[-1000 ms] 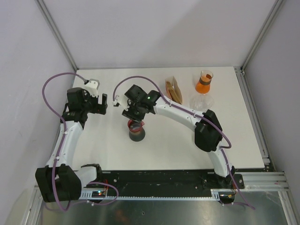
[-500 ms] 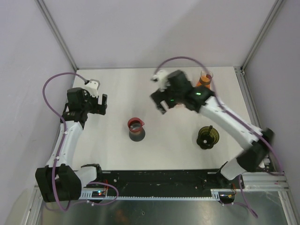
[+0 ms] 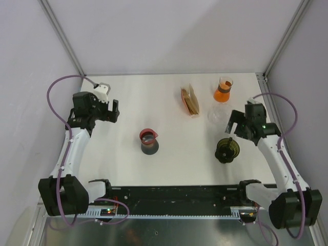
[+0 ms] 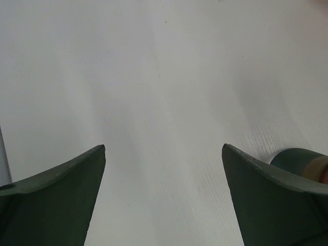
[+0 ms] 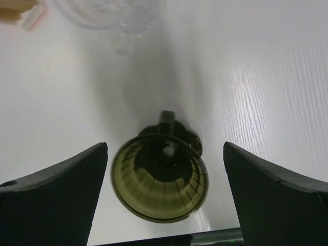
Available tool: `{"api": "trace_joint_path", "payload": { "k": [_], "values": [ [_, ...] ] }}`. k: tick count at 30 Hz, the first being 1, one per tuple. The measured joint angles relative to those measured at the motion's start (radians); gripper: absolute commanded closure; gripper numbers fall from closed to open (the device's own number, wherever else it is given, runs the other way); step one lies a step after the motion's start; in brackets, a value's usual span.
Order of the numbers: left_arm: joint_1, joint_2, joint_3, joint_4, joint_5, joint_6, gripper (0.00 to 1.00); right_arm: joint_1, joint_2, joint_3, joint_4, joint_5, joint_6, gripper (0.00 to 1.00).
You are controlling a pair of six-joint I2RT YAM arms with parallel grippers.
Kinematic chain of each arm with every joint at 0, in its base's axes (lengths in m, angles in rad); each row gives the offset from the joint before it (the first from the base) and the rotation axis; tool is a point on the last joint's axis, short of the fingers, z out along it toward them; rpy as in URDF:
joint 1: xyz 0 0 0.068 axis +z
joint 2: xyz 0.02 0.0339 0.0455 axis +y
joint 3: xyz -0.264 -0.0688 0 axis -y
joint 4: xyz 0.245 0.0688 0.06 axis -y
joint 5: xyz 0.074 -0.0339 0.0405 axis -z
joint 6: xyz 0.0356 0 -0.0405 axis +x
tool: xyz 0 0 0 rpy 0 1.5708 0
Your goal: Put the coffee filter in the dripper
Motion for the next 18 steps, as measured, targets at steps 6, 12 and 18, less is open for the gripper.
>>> {"api": "trace_joint_path", "payload": {
  "k": [6, 12, 18],
  "values": [
    [0.0, 0.018, 0.014, -0.004, 0.03, 0.001, 0.0, -0.119, -0.099, -0.153, -0.005, -0.016, 0.138, 0.07],
    [0.0, 0.024, 0.032, -0.006, 0.033, 0.006, 0.0, -0.122, -0.145, -0.198, -0.026, -0.017, 0.193, 0.23],
    [0.0, 0.043, 0.039, -0.007, 0.034, 0.02, 0.0, -0.122, -0.11, -0.206, -0.024, -0.045, 0.219, 0.26]
  ]
}}
